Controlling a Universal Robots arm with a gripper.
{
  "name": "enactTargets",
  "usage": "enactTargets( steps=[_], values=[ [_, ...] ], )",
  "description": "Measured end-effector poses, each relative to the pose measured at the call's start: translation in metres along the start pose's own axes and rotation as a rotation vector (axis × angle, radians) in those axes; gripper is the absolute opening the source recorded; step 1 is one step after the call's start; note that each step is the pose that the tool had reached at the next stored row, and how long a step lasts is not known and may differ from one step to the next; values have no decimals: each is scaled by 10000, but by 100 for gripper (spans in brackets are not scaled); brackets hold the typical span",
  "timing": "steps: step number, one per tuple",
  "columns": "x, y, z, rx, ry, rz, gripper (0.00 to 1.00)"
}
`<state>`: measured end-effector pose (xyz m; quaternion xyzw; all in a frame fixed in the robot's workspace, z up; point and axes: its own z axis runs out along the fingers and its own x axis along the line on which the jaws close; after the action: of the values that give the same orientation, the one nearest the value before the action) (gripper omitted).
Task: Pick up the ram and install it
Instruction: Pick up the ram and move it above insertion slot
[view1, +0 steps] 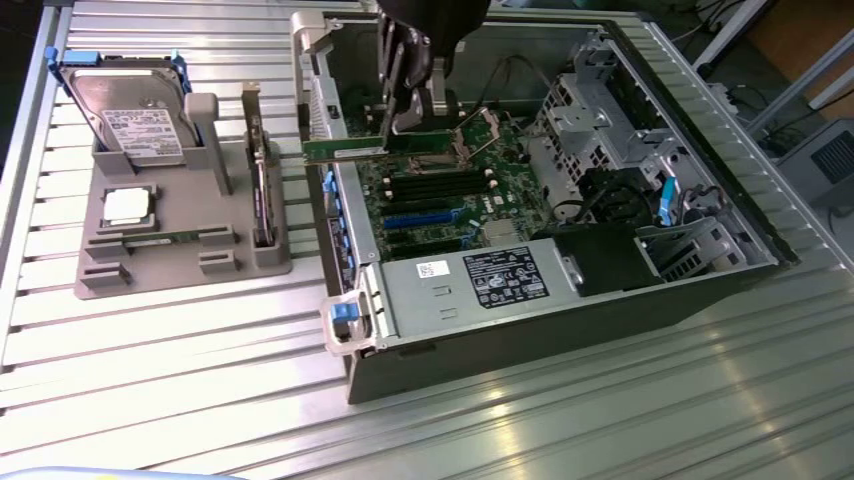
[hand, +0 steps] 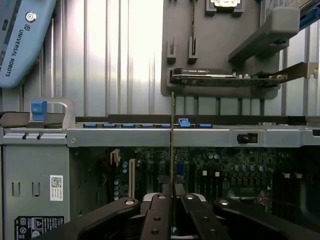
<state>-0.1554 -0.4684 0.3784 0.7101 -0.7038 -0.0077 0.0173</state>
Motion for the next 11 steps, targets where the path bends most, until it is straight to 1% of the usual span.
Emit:
enactTargets(
  steps=[5,9,11],
  values=[
    [1,-94,-3,0,3,0,13],
    [1,-144,-5,0,5,0,13],
    [2,-183,-7,-1,7,0,13]
  ],
)
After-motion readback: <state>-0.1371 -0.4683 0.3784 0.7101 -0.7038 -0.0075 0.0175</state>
